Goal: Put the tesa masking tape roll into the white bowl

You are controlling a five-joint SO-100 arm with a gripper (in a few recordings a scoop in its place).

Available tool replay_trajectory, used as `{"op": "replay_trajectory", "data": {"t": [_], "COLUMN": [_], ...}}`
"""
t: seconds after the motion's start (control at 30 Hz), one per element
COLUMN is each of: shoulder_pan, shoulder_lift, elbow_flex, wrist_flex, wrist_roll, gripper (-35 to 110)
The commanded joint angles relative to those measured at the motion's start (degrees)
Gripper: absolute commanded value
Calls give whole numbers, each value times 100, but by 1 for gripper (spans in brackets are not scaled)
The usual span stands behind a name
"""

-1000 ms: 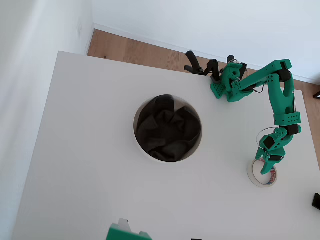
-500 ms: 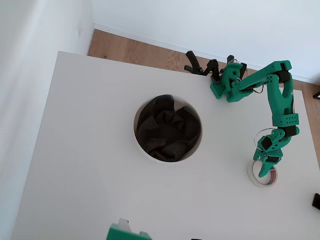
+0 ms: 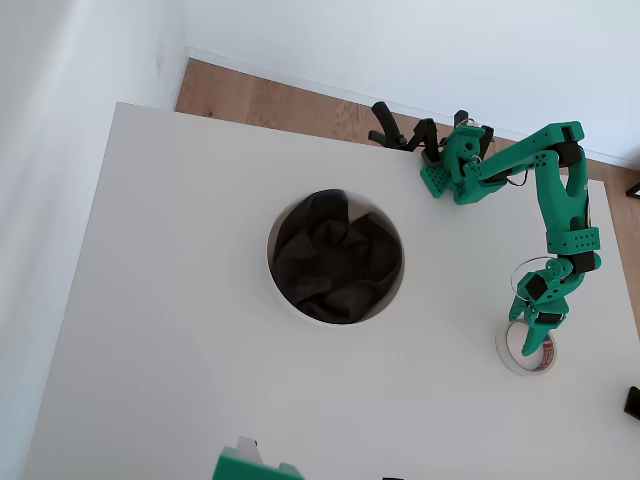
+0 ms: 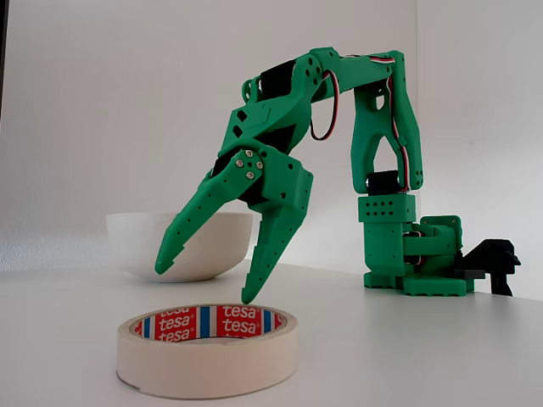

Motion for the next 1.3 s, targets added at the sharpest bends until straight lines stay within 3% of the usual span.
{"op": "replay_trajectory", "data": {"t": [0.0,1.27], "shoulder_pan": [-255,-1072], "shoulder_lift": [281,-378], "elbow_flex": [-439,-545], "wrist_flex": [62,615], "wrist_roll": [105,633], "gripper": [30,30]}}
